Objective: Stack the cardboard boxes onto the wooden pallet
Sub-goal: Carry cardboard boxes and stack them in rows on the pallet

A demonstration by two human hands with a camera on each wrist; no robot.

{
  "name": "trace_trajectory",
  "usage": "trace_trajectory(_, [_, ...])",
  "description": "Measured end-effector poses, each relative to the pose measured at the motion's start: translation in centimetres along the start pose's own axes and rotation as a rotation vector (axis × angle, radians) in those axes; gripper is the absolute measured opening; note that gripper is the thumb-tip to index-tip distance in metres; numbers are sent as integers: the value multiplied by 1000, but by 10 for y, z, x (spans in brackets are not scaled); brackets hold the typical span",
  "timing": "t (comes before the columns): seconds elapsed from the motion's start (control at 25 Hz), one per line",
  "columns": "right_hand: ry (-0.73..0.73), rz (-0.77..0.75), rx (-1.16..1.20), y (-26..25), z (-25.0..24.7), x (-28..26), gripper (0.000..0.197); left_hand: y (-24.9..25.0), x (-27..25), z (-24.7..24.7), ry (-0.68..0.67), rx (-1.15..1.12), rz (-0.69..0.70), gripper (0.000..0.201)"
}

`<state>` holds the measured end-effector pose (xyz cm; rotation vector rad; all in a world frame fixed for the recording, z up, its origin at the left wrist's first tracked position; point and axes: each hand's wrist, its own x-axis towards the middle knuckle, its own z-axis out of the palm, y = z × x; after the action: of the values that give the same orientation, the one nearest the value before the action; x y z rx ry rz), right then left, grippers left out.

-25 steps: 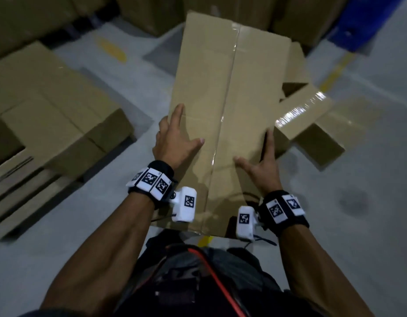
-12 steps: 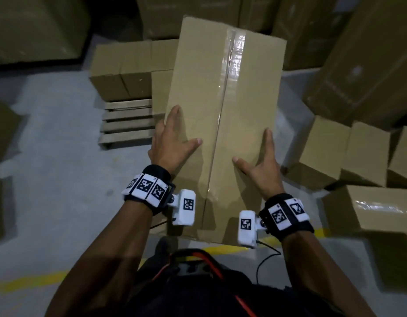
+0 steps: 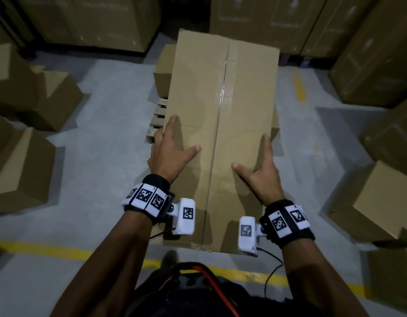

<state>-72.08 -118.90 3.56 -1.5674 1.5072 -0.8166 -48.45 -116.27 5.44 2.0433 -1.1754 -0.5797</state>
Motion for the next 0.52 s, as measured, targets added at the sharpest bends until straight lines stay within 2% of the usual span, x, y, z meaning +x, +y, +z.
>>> trace_trajectory(0.24, [-19, -9, 8, -53, 89, 44, 111, -52, 81, -59, -8, -16, -5, 96])
trace_trajectory(0.52, [-63, -2, -10, -89, 135, 105, 112, -73, 155, -80, 9, -21, -20, 95])
